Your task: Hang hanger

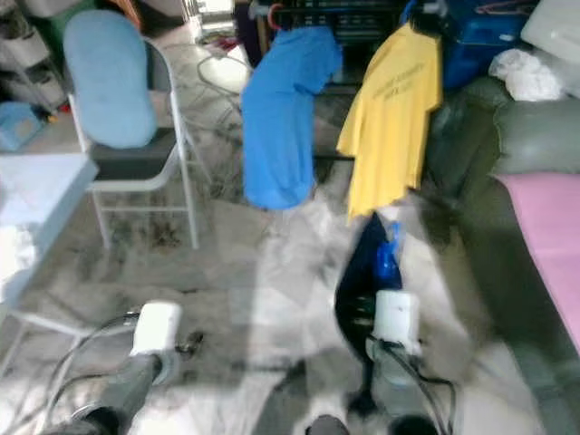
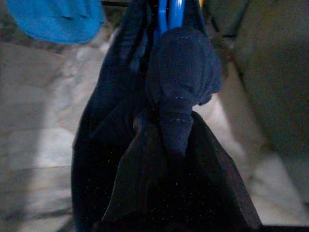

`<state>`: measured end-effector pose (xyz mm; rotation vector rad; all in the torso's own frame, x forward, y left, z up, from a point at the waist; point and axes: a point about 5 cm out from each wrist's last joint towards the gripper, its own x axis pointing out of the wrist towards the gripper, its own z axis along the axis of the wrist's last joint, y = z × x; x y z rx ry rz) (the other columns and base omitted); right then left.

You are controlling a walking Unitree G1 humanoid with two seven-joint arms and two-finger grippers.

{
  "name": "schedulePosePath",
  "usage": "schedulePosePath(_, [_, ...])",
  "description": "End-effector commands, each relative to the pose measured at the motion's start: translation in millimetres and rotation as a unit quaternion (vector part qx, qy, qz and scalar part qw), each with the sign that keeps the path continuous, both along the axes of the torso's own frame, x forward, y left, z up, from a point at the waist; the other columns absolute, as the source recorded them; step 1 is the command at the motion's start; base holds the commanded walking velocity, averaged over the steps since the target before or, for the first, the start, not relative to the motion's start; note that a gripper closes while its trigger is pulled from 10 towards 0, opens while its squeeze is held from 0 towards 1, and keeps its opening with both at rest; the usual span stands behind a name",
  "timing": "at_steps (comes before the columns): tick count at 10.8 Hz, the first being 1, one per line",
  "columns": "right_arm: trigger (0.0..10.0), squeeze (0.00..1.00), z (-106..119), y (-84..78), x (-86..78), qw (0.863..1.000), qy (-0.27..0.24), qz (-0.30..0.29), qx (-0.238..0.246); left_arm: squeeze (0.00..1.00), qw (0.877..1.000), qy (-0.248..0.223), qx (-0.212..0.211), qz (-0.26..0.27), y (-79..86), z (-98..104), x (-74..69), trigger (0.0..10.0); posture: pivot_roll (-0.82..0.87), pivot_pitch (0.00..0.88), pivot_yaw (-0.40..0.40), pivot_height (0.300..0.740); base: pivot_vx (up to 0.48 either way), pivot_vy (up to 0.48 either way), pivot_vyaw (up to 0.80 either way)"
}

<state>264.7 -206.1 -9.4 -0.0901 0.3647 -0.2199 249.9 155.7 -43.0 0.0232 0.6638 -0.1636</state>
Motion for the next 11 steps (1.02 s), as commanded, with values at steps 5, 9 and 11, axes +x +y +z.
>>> schedulePosePath(5, [10.0, 0.0, 1.3, 15.6, 6.8, 0.999, 0.0, 0.044, 0.022, 0.0, 0.996, 0.046, 0.046, 0.055, 25.3, -12.3, -17.1, 10.0, -0.1, 0.091, 0.027, 0.74, 0.0, 0.0, 0.0])
schedulePosePath(9, [10.0, 0.0, -10.9, 24.3, 1.6, 0.996, 0.043, 0.049, 0.064, 0.0, 0.993, 0.076, 0.071, 0.048, 38.1, -19.5, -30.1, 10.0, -0.05, 0.083, 0.007, 0.74, 0.0, 0.0, 0.0])
schedulePosePath(11, [10.0, 0.0, -24.9, 27.4, -12.6, 0.993, 0.08, 0.045, 0.075, 0.0, 0.991, 0.099, 0.08, 0.035, 39.6, -27.9, -44.8, 10.0, -0.04, 0.11, 0.022, 0.74, 0.0, 0.0, 0.0])
